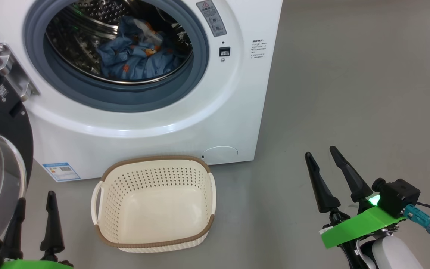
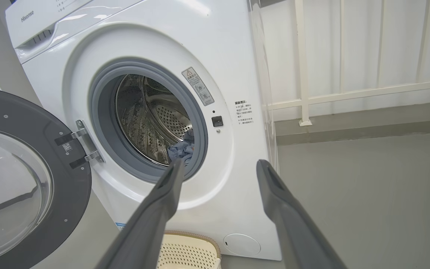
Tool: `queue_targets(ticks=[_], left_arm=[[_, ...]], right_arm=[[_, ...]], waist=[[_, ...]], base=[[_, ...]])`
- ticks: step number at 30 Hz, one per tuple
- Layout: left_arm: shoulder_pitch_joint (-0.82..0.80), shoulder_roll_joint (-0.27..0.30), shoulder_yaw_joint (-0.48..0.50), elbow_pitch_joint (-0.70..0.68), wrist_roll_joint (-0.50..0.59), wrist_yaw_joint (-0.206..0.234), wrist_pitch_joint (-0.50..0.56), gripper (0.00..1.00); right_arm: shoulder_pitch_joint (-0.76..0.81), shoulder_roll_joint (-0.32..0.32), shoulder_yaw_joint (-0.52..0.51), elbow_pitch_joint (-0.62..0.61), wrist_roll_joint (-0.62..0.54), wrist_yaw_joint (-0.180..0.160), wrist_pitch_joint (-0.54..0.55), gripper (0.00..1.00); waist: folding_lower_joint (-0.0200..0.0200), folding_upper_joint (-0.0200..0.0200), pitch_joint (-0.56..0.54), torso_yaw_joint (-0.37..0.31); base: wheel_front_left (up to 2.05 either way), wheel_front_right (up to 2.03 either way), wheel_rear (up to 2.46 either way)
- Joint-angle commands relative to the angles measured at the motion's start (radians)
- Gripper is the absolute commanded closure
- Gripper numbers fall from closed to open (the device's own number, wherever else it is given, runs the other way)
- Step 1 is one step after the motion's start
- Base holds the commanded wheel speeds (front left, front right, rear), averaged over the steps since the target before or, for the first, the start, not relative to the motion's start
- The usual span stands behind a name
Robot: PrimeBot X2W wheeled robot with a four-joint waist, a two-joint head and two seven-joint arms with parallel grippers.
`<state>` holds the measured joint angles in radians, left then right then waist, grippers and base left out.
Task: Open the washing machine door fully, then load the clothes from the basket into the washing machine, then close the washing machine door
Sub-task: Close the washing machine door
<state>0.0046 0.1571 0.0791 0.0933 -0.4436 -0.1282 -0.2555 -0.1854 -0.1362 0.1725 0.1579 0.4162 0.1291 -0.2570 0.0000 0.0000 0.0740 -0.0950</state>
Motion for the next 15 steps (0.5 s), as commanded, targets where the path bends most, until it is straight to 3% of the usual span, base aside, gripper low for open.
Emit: queue_targets(ticks=[1,9,15], left_arm=[[-0.017,0.017,0.034,-0.024,0.014,-0.002,-0.006,0.00],[-0.019,0.014,0.035,-0.018,0.018,-0.002,-0.006,0.00],[-0.020,0.007,0.041,-0.006,0.029,0.000,-0.006,0.00]], right_arm=[[0.000,-0.005,0.016,-0.023,0.002,0.002,-0.005,0.00],[0.002,-0.006,0.016,-0.022,0.001,0.002,-0.005,0.00],[-0.004,-0.013,0.028,-0.015,0.009,0.002,-0.005,0.00]], waist=[[0.0000,0.0000,-0.001,0.001],[0.0000,0.0000,-0.012,0.027],[0.0000,0.0000,-0.021,0.090]], base=[[0.00,0.00,0.00],[0.00,0.00,0.00],[0.00,0.00,0.00]])
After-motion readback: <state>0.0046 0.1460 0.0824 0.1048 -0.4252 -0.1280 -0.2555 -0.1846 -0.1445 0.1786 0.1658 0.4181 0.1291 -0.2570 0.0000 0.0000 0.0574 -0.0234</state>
